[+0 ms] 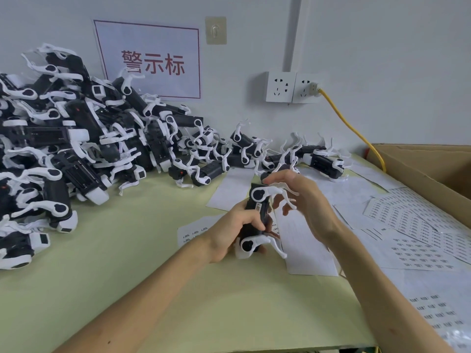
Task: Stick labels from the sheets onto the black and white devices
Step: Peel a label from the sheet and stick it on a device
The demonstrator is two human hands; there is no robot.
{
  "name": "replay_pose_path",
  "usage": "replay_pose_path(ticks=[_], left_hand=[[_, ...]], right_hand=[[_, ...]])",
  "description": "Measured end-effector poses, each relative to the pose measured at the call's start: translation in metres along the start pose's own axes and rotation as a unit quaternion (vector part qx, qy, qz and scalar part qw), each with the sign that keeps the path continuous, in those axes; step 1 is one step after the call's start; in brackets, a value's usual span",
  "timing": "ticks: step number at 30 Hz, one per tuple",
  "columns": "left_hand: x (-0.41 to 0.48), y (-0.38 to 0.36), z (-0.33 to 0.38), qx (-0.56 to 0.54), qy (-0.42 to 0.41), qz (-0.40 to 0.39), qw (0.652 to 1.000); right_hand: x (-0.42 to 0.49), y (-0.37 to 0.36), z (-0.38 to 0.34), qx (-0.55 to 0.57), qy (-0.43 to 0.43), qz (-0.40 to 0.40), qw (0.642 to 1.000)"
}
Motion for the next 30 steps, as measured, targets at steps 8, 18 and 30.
replay_pose_path(ticks=[8,18,30], left_hand=[[0.000,0.024,0.017,0.078,0.014,0.079,0.994],[-0.002,0.034,0.025,0.048,-0.002,0.176,0.983],[0.003,0.032,0.024,0.216,-0.049,0.153,0.963]], right_hand=[[0.004,0.019,0.012,-0.049,-0.073,-0.036,0.995],[0.004,0.011,0.041,-0.046,-0.219,-0.128,0.966],[-0.036,0.180,0.031,0.639,0.147,0.168,0.736]])
Point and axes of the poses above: each hand's wrist, its own x-axis towards the middle knuckle, its own y-axis out of the back of the hand, z = x × y, the point moved 7 cm from there along x, towards the middle knuckle, and after that the axes turned 14 degrees about -y, right-handed, at the moved point
